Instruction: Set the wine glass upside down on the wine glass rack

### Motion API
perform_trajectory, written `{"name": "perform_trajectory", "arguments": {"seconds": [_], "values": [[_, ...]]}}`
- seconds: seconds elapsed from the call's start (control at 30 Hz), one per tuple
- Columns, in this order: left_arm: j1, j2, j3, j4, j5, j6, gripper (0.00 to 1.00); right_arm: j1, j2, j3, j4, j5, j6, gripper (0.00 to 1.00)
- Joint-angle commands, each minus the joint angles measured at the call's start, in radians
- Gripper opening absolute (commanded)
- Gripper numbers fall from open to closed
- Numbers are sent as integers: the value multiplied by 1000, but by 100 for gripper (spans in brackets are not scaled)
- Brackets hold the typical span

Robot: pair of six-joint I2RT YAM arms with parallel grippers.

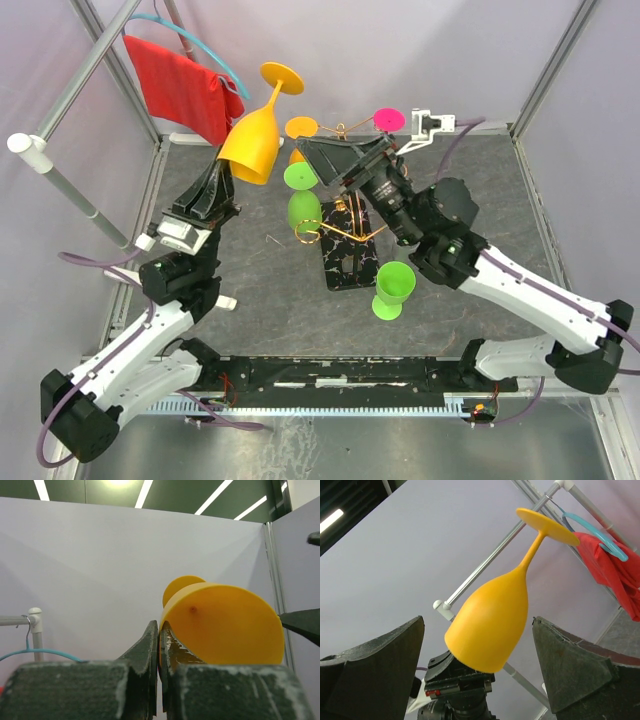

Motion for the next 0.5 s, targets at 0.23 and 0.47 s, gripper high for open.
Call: {"name": "perform_trajectory", "arguments": {"seconds": [0.23, 0.47], "values": [[-10, -5, -56, 160, 42, 10, 3, -61, 152, 130, 91, -132, 72, 95], [-11, -15, -66, 156, 44, 13, 3, -85, 206, 177, 116, -160, 76, 93]]}}
